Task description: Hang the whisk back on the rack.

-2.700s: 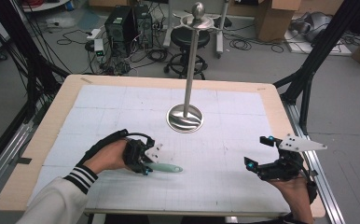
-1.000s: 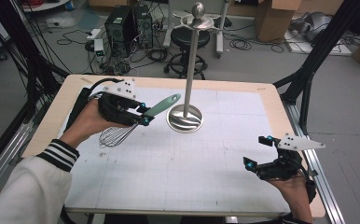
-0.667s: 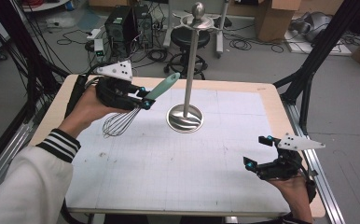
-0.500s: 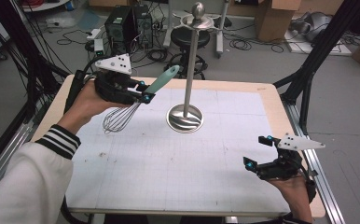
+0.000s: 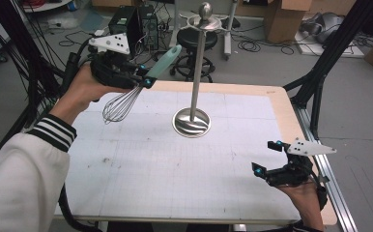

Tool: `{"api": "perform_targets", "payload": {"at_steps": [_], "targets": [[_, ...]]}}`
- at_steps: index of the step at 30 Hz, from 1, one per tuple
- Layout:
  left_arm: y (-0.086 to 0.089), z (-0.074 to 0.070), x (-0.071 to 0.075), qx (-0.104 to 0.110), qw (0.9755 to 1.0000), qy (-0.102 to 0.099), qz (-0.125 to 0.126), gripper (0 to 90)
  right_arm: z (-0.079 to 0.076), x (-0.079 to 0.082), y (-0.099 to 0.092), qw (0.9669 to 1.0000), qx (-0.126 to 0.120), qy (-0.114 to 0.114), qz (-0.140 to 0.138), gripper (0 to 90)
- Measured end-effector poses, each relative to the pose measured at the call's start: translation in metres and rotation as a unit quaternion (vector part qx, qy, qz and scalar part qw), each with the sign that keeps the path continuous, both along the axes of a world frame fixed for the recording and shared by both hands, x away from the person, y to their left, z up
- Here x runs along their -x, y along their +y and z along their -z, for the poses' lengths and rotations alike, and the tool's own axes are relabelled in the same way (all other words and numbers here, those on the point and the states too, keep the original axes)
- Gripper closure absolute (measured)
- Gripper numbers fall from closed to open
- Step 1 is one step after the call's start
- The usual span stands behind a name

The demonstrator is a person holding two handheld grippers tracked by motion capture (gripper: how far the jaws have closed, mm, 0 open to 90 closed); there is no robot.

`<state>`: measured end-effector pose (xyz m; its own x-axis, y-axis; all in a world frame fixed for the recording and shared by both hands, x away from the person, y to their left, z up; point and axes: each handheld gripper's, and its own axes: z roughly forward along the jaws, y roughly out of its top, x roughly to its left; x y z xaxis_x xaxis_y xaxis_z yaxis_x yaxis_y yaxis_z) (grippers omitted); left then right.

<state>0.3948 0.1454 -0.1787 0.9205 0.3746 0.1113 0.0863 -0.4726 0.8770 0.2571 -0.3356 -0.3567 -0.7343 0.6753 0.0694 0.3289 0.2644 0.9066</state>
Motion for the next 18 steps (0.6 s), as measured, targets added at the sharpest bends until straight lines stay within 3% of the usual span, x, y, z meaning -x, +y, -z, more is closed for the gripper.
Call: {"api": "perform_targets", "payload": {"at_steps": [12, 18], "targets": [[0.000, -0.014, -0.022, 0.028, 0.9995, -0.008, -0.016, 69.5, 0.000, 0.000, -0.002, 1.0000, -0.005, 0.003, -0.001, 0.5], [-0.001, -0.013, -0.032, 0.027, 0.9994, -0.005, -0.022, 69.5, 0.000, 0.000, -0.005, 1.0000, -0.008, 0.002, 0.001, 0.6]]}}
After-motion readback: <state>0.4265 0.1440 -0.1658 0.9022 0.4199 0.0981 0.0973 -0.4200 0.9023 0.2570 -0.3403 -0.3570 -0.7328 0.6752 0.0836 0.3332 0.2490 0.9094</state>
